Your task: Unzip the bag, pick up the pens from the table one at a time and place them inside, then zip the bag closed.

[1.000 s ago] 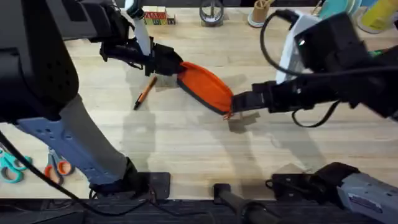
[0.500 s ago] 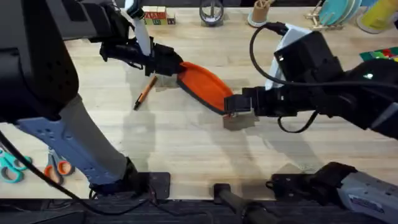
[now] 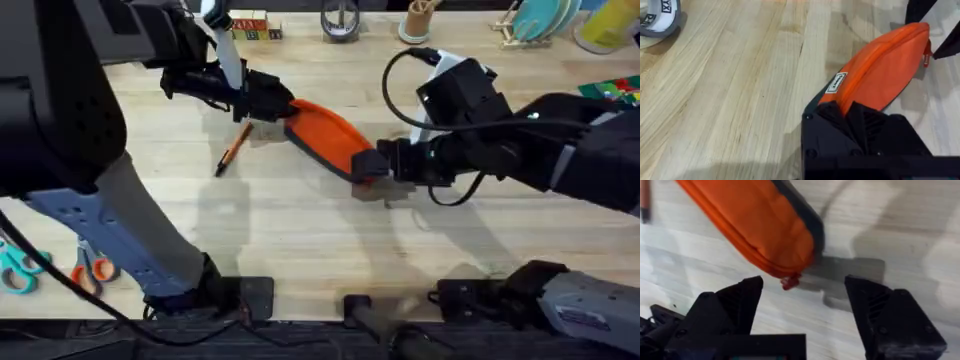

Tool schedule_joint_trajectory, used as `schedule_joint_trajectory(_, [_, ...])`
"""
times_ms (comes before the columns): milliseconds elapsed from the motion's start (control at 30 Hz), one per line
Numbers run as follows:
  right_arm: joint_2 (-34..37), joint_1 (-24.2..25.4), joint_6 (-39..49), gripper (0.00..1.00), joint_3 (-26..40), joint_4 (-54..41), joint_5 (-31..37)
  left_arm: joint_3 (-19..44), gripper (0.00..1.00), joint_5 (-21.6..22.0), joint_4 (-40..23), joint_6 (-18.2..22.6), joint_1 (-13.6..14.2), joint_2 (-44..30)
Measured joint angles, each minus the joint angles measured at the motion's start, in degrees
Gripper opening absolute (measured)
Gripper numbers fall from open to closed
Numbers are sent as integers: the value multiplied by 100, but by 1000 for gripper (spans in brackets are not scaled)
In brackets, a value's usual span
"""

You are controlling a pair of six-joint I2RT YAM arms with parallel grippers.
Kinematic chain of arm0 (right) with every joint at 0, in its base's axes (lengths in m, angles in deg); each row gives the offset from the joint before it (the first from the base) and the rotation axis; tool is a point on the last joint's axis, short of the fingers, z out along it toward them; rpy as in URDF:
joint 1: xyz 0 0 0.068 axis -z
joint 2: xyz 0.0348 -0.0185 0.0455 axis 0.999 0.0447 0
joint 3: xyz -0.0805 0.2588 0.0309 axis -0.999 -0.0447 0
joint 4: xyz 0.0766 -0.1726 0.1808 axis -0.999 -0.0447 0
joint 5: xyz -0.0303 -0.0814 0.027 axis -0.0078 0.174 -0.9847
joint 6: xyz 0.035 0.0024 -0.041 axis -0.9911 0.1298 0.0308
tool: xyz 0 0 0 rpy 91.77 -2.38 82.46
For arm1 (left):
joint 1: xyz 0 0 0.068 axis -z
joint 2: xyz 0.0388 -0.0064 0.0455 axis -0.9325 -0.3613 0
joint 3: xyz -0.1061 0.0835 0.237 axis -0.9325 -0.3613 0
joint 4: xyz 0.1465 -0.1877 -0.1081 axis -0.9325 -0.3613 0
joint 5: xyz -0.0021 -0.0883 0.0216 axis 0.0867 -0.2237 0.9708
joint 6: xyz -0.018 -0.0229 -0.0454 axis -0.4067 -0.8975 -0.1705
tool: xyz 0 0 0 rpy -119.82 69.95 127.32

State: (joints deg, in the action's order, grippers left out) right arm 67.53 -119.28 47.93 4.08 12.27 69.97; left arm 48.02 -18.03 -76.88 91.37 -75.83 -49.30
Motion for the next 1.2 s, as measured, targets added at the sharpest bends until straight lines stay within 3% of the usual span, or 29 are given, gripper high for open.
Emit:
schedule_joint_trajectory(500, [293,-41,-17,964,0,186,-173,0,42,0,0,0,0,0])
schedule_joint_trajectory(567, [297,-41,-19,905,-2,192,-183,0,42,0,0,0,0,-2])
schedule_joint_trajectory(733, [296,-41,-22,638,-2,195,-198,0,42,0,0,0,0,-2])
schedule_joint_trajectory(1033, [297,-41,-24,458,-2,412,-199,0,42,0,0,0,0,-2])
schedule_joint_trajectory(1167, [297,-41,-39,215,-2,436,-260,0,42,0,0,0,0,-2])
schedule_joint_trajectory(1200, [297,-41,-39,195,-2,433,-274,0,42,0,0,0,0,-2])
